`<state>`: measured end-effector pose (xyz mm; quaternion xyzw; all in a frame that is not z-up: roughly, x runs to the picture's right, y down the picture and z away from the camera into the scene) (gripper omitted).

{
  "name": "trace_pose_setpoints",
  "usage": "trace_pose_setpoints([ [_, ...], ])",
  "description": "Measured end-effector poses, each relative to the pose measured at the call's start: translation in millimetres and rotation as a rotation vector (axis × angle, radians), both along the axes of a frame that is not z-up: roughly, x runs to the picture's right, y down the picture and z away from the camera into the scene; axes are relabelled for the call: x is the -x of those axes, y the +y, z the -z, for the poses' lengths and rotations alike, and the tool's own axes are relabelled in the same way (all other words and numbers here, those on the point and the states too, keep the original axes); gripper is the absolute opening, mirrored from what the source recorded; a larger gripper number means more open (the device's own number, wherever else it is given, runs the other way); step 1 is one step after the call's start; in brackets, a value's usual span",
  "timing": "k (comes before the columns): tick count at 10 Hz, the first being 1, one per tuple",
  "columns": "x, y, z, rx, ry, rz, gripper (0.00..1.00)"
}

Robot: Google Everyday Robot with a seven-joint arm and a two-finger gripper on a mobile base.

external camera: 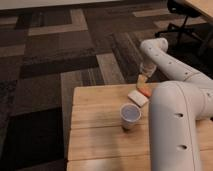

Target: Place the pepper in the ceramic cup

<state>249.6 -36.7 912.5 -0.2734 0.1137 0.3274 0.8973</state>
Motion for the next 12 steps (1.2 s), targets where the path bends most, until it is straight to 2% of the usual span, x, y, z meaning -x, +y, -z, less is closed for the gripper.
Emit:
trace_pose_setpoints([
  [7,-12.8,16.6,-11.5,-0.029,-0.005,0.019,0.65],
  [12,-9.0,33.3,-8.8,-0.013,-0.019,0.028,0.65],
])
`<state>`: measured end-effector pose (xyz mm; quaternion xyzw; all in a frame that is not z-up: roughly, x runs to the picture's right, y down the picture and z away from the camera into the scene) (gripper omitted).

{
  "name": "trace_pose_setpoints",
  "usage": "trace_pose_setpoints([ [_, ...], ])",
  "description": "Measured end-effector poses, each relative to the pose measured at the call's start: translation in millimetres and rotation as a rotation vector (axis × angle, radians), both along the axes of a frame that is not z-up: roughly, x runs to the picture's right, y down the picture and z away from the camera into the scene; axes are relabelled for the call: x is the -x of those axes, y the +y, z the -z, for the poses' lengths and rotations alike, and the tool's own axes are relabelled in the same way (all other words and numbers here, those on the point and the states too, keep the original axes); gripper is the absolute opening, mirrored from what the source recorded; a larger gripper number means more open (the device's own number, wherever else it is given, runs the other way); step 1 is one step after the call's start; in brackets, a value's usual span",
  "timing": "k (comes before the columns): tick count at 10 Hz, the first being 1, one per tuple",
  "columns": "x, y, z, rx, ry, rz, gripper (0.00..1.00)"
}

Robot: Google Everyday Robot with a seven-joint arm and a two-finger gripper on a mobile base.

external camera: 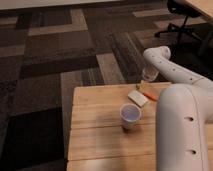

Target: Place the pepper in the ceramic cup

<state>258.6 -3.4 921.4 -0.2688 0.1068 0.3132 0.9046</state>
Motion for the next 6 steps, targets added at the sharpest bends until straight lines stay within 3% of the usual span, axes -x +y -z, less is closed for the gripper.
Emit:
trace_pose_setpoints([
  [3,7.4,8.9,0.2,0.018,-0.016,0.000,0.64],
  [6,15.1,11.8,0.6,0.030,-0.043,0.018,0.32],
])
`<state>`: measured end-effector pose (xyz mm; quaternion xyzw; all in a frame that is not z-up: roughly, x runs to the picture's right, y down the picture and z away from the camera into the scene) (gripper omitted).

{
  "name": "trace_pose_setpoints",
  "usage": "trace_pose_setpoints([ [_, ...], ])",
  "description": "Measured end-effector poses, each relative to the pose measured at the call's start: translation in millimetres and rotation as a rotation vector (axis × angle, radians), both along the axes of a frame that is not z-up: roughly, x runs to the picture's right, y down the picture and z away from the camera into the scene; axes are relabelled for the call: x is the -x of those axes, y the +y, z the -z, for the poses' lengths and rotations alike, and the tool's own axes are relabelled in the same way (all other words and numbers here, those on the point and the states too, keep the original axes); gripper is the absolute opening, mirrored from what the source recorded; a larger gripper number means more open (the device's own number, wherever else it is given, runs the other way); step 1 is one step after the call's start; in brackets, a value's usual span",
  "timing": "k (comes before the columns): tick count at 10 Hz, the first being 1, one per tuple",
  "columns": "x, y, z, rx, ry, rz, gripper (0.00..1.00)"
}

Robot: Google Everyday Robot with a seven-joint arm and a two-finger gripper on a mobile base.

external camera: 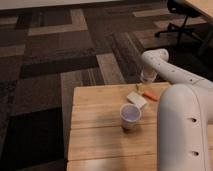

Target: Place the pepper in the ceramic cup

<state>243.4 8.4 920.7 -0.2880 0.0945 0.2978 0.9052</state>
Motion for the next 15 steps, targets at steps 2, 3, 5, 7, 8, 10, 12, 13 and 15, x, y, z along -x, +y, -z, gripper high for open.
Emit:
trace_pose_setpoints([
  [2,3.1,-2.1,0.9,0.006,-0.004,0.011,0.08],
  [3,4.0,-3.2,2.3,0.013,0.000,0.019,0.00],
  [5,7.5,-13.4,10.0,0.012,0.010,0.031,0.00],
  [7,15.8,-27.7,22.7,0.000,0.004,0.042,0.00],
  [8,22.3,-35.3,31.6,-0.007,-0.005,0.050,0.00],
  [10,36.1,-44.9,47.8,-0.013,-0.031,0.084,0.00],
  [12,60.4,-53.4,73.9,-0.016,-0.092,0.138,0.00],
  [13,68.7,-56.7,85.1,-0.018,-0.114,0.153,0.00],
  [15,89.4,-61.7,110.9,-0.024,-0.172,0.189,0.00],
])
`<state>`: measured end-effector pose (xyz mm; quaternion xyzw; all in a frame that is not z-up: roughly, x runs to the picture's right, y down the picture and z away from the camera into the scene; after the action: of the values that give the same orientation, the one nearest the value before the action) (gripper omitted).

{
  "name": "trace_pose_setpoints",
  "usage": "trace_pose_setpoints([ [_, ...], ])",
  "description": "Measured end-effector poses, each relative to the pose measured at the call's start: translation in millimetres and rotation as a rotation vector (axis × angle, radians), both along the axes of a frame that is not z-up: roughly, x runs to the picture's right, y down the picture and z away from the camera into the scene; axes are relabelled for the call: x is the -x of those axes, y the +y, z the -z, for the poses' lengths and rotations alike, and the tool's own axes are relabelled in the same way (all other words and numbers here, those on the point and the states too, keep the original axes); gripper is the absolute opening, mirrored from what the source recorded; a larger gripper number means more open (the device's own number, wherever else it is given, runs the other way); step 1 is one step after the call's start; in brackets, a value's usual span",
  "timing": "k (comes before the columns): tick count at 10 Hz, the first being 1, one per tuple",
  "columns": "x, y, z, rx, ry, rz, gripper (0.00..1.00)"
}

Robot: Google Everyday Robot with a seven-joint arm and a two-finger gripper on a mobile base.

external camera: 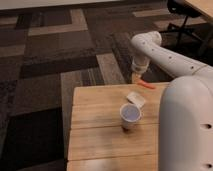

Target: Place the pepper in the ceramic cup

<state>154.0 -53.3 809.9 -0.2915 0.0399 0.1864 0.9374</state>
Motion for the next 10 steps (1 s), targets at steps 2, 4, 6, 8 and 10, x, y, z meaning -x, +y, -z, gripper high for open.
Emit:
trace_pose_setpoints([
  [2,8.9,-0.5,19.3,0.004,-0.027,0.021,0.00],
  [4,8.7,-0.9,19.5,0.003,-0.027,0.021,0.00],
  [6,9.9,-1.0,19.2,0.003,-0.028,0.022,0.00],
  [8,12.0,0.0,19.5,0.001,-0.036,0.033,0.00],
  [10,45.2,7.8,32.0,0.000,-0.107,0.104,0.00],
])
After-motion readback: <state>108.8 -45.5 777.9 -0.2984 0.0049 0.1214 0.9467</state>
